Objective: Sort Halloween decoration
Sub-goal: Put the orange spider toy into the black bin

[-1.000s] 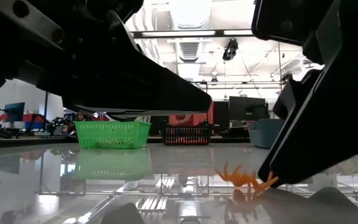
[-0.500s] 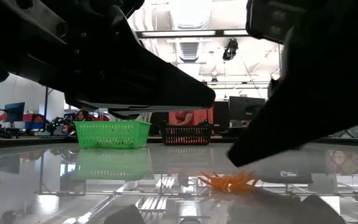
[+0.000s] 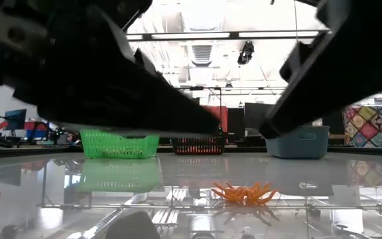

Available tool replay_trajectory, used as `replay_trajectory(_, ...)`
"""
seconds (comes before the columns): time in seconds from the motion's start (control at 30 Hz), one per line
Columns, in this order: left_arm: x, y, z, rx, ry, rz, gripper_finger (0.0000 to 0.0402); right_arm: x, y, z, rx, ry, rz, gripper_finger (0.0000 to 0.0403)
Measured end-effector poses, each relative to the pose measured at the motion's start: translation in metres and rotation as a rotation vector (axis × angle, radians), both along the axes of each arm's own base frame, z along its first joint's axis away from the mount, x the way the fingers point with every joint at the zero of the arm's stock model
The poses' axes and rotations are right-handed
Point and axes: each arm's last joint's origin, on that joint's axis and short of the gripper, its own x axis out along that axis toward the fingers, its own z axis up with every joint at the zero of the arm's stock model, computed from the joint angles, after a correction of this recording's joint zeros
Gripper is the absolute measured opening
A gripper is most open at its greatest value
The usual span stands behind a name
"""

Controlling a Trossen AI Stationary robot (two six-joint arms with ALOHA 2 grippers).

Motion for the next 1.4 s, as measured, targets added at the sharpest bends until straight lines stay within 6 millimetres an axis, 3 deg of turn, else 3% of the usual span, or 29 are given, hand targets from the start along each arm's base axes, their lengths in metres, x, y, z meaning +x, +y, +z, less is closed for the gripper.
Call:
replay_trajectory(0.2, 0.004, -0.004, -0.019, -0.016, 0.031, 0.003, 0.0000, -0.008, 0.009, -0.003, -0.026, 0.008, 0.044, 0.0141)
replay_trajectory(0.77, 0.005, -0.004, -0.025, -0.027, 0.052, 0.018, 0.0000, -0.011, 0.012, -0.007, -0.064, -0.030, 0.034, 0.0143)
replay_trajectory(1.27, 0.005, -0.004, -0.029, -0.047, 0.064, 0.029, 0.0000, -0.009, 0.011, -0.006, -0.047, -0.059, 0.034, 0.0219)
replay_trajectory(1.4, 0.005, -0.004, -0.030, -0.046, 0.065, 0.029, 0.0000, -0.006, 0.013, -0.019, -0.067, -0.063, 0.050, 0.0221)
